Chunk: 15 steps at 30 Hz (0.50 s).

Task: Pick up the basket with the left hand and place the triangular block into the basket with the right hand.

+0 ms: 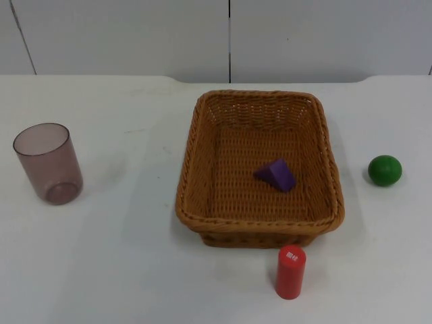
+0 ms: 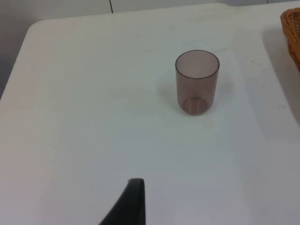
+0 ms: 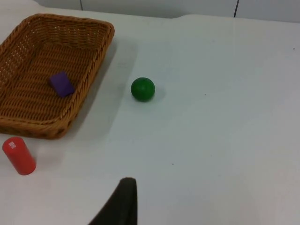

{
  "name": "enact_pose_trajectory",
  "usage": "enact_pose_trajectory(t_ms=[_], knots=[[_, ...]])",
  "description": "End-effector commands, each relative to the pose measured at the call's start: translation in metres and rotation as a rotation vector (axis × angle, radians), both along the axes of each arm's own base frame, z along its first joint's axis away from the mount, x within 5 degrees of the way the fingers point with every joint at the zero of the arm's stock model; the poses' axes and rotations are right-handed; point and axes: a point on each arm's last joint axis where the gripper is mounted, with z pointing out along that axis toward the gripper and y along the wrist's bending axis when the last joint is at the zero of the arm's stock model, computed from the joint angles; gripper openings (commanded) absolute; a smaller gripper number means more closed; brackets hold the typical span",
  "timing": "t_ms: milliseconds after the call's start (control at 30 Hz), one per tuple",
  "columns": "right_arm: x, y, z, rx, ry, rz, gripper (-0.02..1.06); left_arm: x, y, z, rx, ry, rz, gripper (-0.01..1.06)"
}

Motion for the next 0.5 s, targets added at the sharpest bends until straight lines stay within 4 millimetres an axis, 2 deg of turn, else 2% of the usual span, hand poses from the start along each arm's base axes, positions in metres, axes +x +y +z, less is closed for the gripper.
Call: enact_pose_trajectory(t_ms=[0, 467], knots=[[-0.0001, 0.0000, 0.0004, 0.003, -0.007, 0.002, 1.05, 0.0004, 0.0004, -0.0005, -0.003, -0.010, 0.001, 1.05], [-0.0001, 0.0000, 0.0004, 0.003, -0.007, 0.002, 1.05, 0.0004, 0.0002, -0.0005, -0.003, -0.010, 0.055, 1.05]])
